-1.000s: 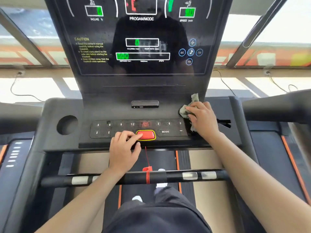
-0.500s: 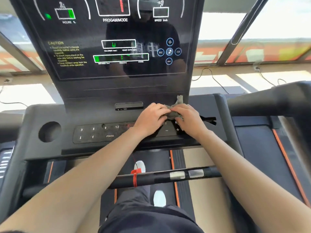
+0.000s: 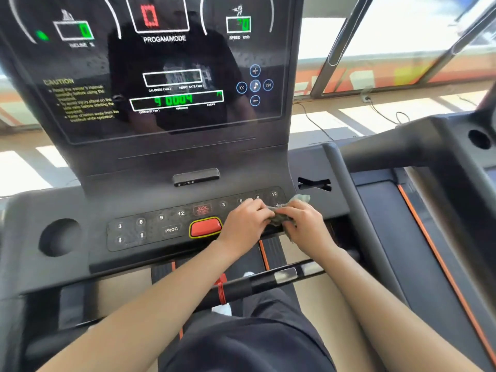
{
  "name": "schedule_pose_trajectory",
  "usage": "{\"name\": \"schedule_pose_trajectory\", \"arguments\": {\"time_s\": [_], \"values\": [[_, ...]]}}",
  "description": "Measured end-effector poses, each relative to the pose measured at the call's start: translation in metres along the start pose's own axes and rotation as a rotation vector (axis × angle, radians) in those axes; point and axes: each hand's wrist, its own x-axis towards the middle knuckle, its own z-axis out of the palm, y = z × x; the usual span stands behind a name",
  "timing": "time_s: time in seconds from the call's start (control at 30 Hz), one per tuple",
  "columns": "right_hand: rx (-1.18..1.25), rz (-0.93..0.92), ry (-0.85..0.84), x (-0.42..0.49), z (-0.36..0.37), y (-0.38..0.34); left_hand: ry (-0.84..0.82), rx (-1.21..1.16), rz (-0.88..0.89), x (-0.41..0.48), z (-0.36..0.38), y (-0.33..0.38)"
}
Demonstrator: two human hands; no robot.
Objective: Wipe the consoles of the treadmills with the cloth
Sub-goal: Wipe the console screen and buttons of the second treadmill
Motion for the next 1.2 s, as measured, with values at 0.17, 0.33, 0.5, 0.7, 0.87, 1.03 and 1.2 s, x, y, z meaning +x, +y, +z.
{"name": "schedule_pose_trajectory", "arguments": {"time_s": [0.17, 0.33, 0.5, 0.7, 0.87, 1.03, 1.2], "values": [[-0.009, -0.024, -0.031, 0.016, 0.004, -0.004, 0.070, 0.088, -0.029, 0.000, -0.007, -0.008], [-0.035, -0.064, -0.019, 0.077, 0.013, -0.010, 0.116, 0.176, -0.218, 0.039, -0.017, -0.034], [-0.041, -0.189, -0.131, 0.086, 0.023, -0.017, 0.024, 0.136, -0.254, 0.020, -0.036, -0.029], [-0.083, -0.297, -0.066, 0.030, 0.041, -0.027, 0.299, 0.250, -0.354, -0.080, -0.065, -0.019], [-0.084, -0.219, 0.110, 0.013, 0.048, -0.028, 0.155, 0.342, -0.386, -0.118, -0.053, -0.007], [-0.151, -0.052, 0.143, 0.016, 0.049, -0.038, 0.046, 0.369, -0.386, -0.111, -0.053, -0.009], [-0.200, 0.084, 0.110, 0.036, 0.035, -0.043, 0.125, 0.276, -0.312, -0.113, -0.071, -0.026]]}}
